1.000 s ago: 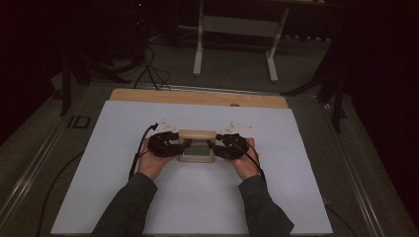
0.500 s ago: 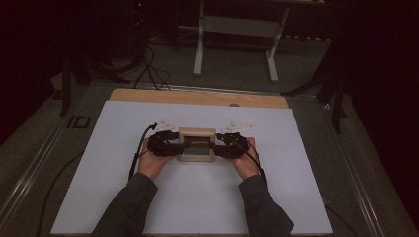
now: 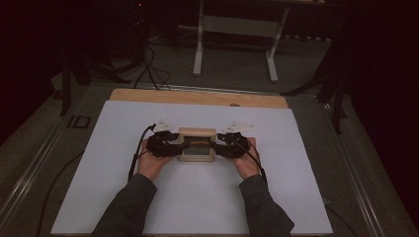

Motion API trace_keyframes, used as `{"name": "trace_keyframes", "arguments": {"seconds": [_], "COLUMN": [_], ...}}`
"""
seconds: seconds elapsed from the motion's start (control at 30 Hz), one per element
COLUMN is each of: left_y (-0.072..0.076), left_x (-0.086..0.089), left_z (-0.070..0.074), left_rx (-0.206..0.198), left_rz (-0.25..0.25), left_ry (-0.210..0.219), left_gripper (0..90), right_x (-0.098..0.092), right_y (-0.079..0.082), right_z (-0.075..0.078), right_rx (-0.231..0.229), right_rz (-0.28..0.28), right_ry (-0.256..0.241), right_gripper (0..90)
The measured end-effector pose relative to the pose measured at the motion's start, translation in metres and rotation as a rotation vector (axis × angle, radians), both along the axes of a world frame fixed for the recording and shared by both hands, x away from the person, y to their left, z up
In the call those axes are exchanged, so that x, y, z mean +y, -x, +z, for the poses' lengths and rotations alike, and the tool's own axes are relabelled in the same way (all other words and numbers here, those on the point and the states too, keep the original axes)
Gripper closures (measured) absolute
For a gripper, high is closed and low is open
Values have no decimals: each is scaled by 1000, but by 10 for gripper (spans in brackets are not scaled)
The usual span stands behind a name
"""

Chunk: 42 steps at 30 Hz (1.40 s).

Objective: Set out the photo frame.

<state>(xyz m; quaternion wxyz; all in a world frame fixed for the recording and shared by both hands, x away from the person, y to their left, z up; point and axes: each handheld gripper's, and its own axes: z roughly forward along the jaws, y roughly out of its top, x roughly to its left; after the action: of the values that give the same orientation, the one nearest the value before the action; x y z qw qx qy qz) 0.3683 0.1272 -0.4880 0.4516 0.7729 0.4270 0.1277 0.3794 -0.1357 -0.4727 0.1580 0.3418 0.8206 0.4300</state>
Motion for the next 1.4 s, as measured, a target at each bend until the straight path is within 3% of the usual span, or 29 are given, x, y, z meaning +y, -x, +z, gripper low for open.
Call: {"name": "trace_keyframes", "arguments": {"seconds": [0.63,0.93,1.4], "left_y": [17,30,46], "left_x": [21,31,55], "left_z": [5,8,0], "left_rx": [11,-2,18], "left_rz": [18,24,68], "left_ry": [-12,-42,-55], "left_gripper": [356,354,355], "right_x": [-13,-24,-47], "right_y": [12,23,37], "right_z": [9,0,-6], "right_rx": [-13,-3,0], "right_rz": [8,-5,-24], "right_ry": [21,35,59], "right_gripper": [460,442,434]}}
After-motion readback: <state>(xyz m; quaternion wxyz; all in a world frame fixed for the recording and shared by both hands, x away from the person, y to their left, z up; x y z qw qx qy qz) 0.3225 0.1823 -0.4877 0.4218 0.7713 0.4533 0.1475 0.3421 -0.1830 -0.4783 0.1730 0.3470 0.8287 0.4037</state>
